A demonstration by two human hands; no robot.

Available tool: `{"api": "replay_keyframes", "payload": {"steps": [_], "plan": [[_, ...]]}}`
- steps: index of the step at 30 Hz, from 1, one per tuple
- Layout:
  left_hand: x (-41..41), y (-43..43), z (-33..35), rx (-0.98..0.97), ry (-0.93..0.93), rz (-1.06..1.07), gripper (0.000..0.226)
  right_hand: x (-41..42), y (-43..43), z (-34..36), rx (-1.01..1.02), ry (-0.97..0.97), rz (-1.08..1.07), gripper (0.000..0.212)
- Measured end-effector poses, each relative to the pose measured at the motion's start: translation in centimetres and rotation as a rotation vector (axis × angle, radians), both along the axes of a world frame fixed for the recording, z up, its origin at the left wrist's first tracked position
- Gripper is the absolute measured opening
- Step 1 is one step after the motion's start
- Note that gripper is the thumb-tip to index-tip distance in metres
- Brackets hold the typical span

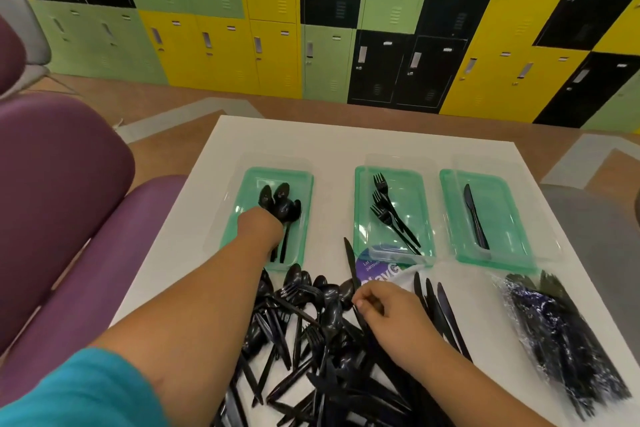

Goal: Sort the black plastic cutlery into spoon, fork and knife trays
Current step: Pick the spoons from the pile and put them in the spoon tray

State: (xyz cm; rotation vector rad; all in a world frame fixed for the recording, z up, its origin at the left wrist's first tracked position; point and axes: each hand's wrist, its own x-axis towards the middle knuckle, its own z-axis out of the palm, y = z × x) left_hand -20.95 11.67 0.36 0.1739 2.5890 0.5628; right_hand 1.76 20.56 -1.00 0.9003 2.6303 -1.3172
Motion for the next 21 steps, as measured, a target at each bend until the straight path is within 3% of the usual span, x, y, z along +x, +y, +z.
{"api": "replay_keyframes", "payload": {"steps": [3,8,14,21], "plan": [[0.5,-1.1,0.5,0.018,0.043,0.000,0.019,-1.8,-0.3,-0.3,0.101,-0.013,0.032,0.011],[3.6,-4.1,1.6,0.429,0.267,0.004,0.031,-5.4,0.5,-2.1,0.278,-0.118,0.126,0.031],[8.7,-7.5,0.0,0.537,0.087,-0.058,0.025,-7.3,1.0,-3.7,0.387,-0.222,0.449,0.064],[10.0,-8.0,-1.6,0.524,0.000,-0.053,0.027,-7.4,1.0,-2.7,0.454,-0.197,0.485,0.022]]}}
